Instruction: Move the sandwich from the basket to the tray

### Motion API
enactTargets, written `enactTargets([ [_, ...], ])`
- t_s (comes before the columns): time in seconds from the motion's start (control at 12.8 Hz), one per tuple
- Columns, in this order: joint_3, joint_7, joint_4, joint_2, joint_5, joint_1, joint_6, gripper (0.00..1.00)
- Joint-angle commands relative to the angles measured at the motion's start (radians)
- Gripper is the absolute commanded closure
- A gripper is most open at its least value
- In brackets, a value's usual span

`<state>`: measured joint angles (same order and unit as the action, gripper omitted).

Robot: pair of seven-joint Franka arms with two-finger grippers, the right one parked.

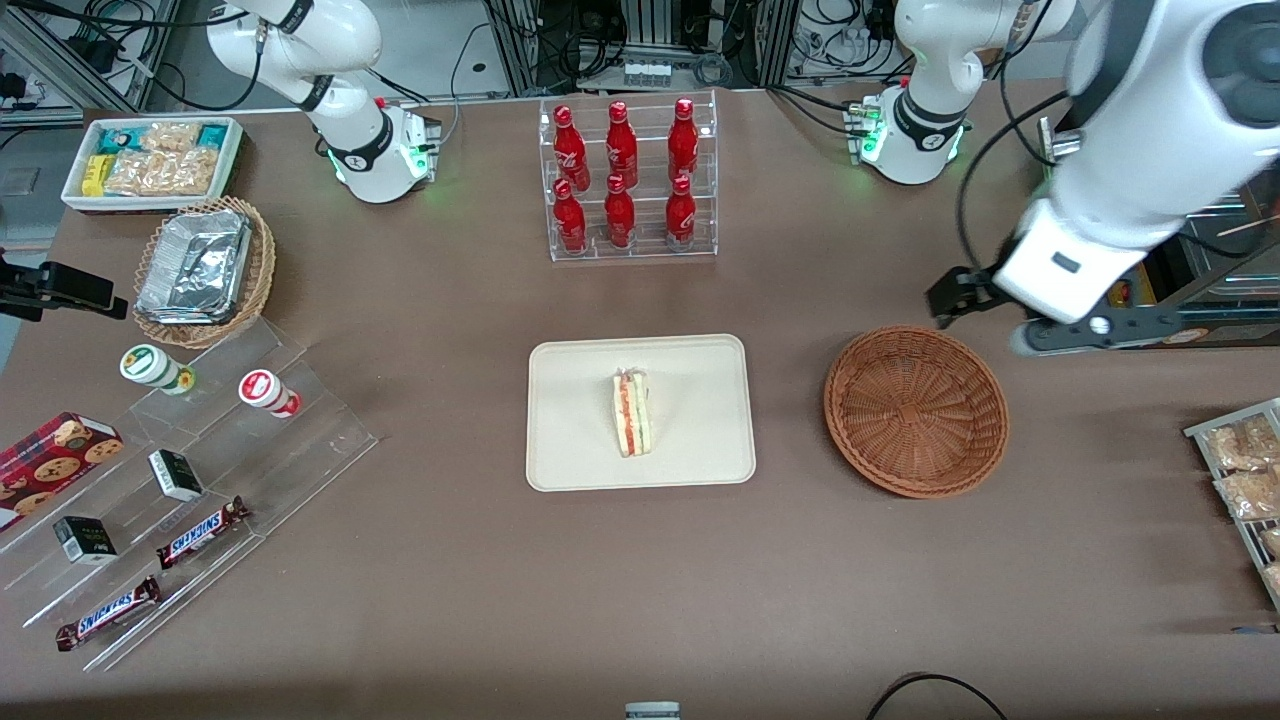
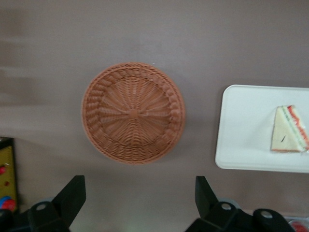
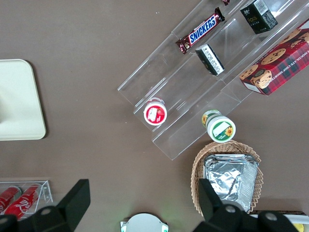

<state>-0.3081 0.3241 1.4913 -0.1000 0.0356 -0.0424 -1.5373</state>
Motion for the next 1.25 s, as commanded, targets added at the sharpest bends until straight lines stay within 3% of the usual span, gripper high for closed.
enactTargets([
  [0.0,0.139,-0.150,0.050,0.075,-0.040,0.061,0.037,0.00],
  [0.08,0.209,-0.208,0.069,0.095,-0.043,0.090,0.037,0.00],
  [0.31,0.273,-0.325,0.125,0.147,-0.059,0.085,0.034,0.00],
  [1.17,0.290,-0.323,0.119,0.163,-0.005,0.084,0.003,0.00],
])
